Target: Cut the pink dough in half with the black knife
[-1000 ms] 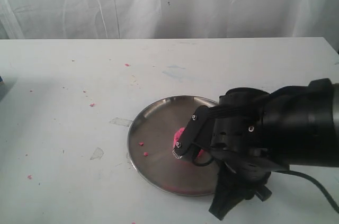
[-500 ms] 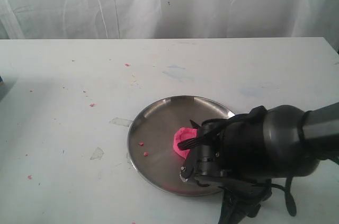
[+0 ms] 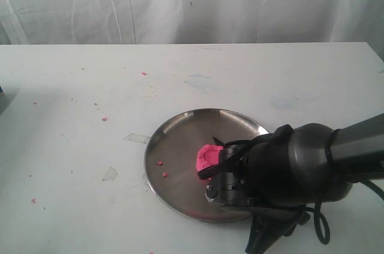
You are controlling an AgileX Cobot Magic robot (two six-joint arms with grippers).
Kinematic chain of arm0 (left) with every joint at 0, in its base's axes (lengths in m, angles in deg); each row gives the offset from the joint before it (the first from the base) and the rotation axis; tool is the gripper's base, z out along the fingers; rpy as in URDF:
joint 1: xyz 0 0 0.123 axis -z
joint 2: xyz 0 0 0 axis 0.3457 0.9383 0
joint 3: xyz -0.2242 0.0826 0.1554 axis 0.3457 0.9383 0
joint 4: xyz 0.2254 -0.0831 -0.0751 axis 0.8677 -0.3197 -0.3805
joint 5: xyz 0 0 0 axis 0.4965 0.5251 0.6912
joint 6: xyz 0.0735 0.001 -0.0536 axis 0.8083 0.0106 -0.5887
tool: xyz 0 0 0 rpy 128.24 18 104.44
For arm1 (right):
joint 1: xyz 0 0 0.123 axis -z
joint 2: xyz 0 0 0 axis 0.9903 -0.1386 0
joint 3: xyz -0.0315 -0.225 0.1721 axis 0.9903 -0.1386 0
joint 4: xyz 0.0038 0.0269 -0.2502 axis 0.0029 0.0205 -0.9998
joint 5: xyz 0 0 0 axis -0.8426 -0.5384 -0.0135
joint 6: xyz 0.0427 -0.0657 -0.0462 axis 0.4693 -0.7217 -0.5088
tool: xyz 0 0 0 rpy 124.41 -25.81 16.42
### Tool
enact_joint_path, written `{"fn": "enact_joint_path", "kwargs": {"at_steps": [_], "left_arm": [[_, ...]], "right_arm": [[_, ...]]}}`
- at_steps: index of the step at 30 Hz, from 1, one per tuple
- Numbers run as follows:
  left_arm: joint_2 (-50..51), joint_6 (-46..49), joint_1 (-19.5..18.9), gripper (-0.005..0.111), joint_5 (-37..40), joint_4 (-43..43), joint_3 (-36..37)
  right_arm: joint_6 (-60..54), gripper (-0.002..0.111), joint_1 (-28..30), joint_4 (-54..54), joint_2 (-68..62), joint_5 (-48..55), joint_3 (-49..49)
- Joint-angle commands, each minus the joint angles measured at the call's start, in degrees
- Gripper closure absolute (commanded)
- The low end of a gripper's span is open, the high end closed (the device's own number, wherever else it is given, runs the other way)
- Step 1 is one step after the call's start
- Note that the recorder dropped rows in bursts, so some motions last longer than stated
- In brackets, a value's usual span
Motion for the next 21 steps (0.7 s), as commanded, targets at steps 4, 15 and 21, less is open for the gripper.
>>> {"fn": "enact_joint_path", "kwargs": {"at_steps": [4,15,21], "left_arm": [[-0.2,0.0,-0.2,0.107,-0.1,0.0,0.3],[-0.2,0.0,-0.2,0.107,-0.1,0.0,0.3],[-0.2,0.0,-0.2,0.107,-0.1,0.0,0.3]], "right_arm": [[0.5,0.092,0.0,-0.5,0.1,0.6,-0.2],[0.5,0.108,0.0,-2.5,0.1,3.2,-0.2],[0.9,0.108,0.1,-4.2,0.1,3.9,-0.1]]}}
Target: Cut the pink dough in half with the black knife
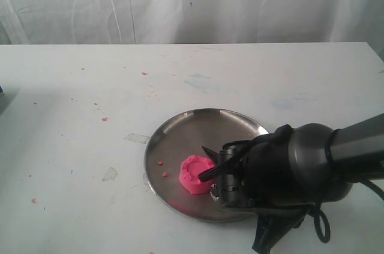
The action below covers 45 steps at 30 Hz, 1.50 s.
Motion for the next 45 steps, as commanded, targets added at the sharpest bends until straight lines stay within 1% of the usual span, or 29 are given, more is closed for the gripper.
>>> {"fn": "enact_joint_path", "kwargs": {"at_steps": [1,7,9,16,19,24,30,34,37,41,45], "left_arm": [[-0.2,0.0,-0.2,0.107,-0.1,0.0,0.3],[-0.2,0.0,-0.2,0.107,-0.1,0.0,0.3],[-0.2,0.0,-0.2,0.107,-0.1,0.0,0.3],[-0.2,0.0,-0.2,0.107,-0.1,0.0,0.3],[-0.2,0.0,-0.2,0.107,-0.1,0.0,0.3],[-0.2,0.0,-0.2,0.107,-0.1,0.0,0.3],[-0.2,0.0,-0.2,0.107,-0.1,0.0,0.3],[-0.2,0.0,-0.2,0.107,-0.1,0.0,0.3],[-0.2,0.0,-0.2,0.107,-0.1,0.0,0.3],[-0.2,0.0,-0.2,0.107,-0.1,0.0,0.3],[-0.2,0.0,-0.2,0.107,0.0,0.0,0.3]], "right_arm": [[0.5,0.108,0.1,-2.3,0.1,1.1,-0.1],[5.1,0.108,0.1,-10.0,0.1,3.6,-0.1],[5.6,0.108,1.0,-10.8,0.6,3.6,-0.1],[5.6,0.108,7.4,-10.0,5.9,-1.2,-0.1],[5.2,0.108,11.3,-7.1,9.0,-4.9,-0.1],[-2.6,0.108,19.0,4.0,13.7,-12.4,-0.1],[-12.5,0.108,30.6,18.4,15.5,-18.6,-0.1],[-23.2,0.108,39.1,32.6,15.6,-21.1,-0.1],[-33.4,0.108,43.8,45.1,15.6,-21.6,-0.1],[-49.5,0.108,47.5,63.6,15.6,-20.8,-0.1],[-63.9,0.108,47.9,77.5,15.6,-14.4,-0.1]]}}
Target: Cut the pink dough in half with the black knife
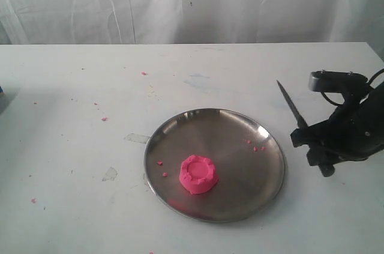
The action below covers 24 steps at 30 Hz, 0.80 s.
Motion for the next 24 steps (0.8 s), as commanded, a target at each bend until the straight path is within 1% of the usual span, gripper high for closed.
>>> {"fn": "enact_joint_path", "kwargs": {"at_steps": [1,3,5,8,11,17,20,24], "left_arm": [[-0.2,0.0,-0.2,0.107,0.0,0.0,0.3],[-0.2,0.0,-0.2,0.107,0.0,0.0,0.3],[-0.2,0.0,-0.2,0.107,0.0,0.0,0.3],[-0.2,0.0,-0.2,0.107,0.0,0.0,0.3],[-0.2,0.0,-0.2,0.107,0.0,0.0,0.3],[-0.2,0.0,-0.2,0.107,0.0,0.0,0.3],[-0.2,0.0,-0.2,0.107,0.0,0.0,0.3],[-0.2,0.0,-0.2,0.107,0.0,0.0,0.3]], "right_arm": [[-18.1,0.108,0.8,16.2,0.6,7.2,0.0],[-21.8,0.108,0.8,20.1,0.6,10.9,0.0],[-23.3,0.108,0.8,23.3,0.6,14.2,0.0],[-25.1,0.108,0.2,25.7,0.6,17.3,0.0],[-26.5,0.108,-2.1,25.8,0.6,17.3,0.0],[-26.8,0.108,-10.1,23.5,0.6,16.9,0.0],[-26.8,0.108,-12.0,23.3,0.6,16.1,0.0],[-26.6,0.108,-12.4,23.3,0.6,16.1,0.0]]}}
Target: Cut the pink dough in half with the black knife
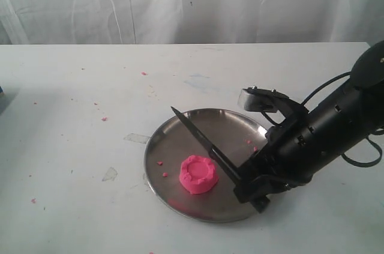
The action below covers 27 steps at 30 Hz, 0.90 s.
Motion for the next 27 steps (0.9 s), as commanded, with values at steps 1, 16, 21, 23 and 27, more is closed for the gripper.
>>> {"fn": "enact_joint_path", "kwargs": {"at_steps": [1,16,21,23,27], "left_arm": [[-0.2,0.0,-0.2,0.107,0.0,0.0,0.3],[-0.2,0.0,-0.2,0.107,0.0,0.0,0.3],[-0.2,0.0,-0.2,0.107,0.0,0.0,0.3],[-0.2,0.0,-0.2,0.107,0.0,0.0,0.3],[-0.2,0.0,-0.2,0.107,0.0,0.0,0.3]], "right_arm": [[-0.6,0.108,-0.4,-0.1,0.5,-0.3,0.0],[13.5,0.108,-8.3,-16.4,11.0,-3.7,1.3],[13.5,0.108,-8.4,-16.1,11.9,-3.8,1.3],[13.5,0.108,-8.4,-16.1,11.9,-3.8,1.3],[13.5,0.108,-8.4,-16.0,11.9,-3.8,1.3]]}}
